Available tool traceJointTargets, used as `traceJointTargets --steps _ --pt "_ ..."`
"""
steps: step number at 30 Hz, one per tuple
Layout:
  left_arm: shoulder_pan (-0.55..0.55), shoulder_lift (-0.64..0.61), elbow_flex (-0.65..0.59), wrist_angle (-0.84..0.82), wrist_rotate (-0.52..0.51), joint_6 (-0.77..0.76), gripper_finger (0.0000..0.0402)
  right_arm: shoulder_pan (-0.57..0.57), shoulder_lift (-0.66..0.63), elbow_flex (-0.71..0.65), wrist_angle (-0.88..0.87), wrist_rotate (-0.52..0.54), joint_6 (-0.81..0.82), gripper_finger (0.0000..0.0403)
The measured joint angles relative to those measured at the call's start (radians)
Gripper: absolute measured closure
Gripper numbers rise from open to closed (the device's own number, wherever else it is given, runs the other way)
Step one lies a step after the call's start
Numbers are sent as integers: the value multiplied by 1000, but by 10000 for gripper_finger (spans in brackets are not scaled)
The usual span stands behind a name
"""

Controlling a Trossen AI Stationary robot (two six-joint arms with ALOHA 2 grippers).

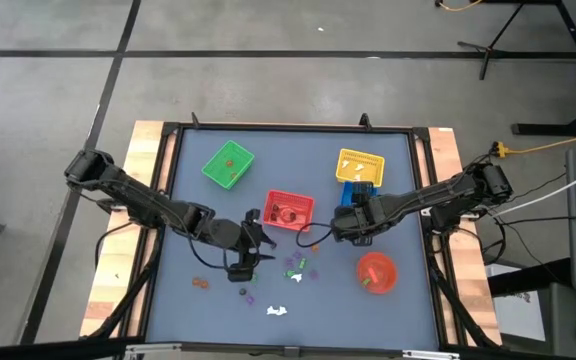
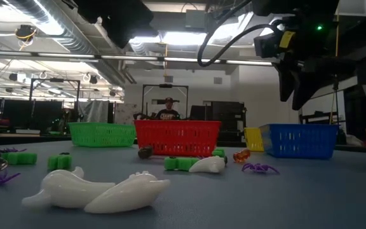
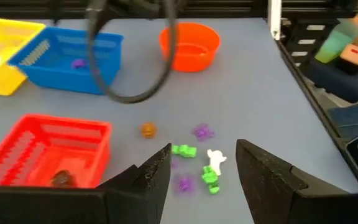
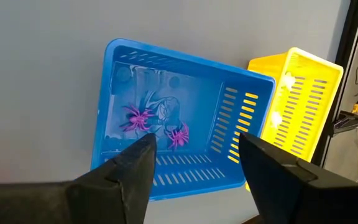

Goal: Sort Halloween decoration
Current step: Put the white ghost toy into the yellow bin

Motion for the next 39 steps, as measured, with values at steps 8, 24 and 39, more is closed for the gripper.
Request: traceJointTargets --steps 8,24,39 --pt "-56 174 0 206 1 -1 237 0 0 0 28 0 0 176" --pt "-70 486 61 574 -1 13 237 0 0 0 53 0 0 176" --pt "-67 621 241 253 -93 75 237 0 0 0 53 -1 0 176"
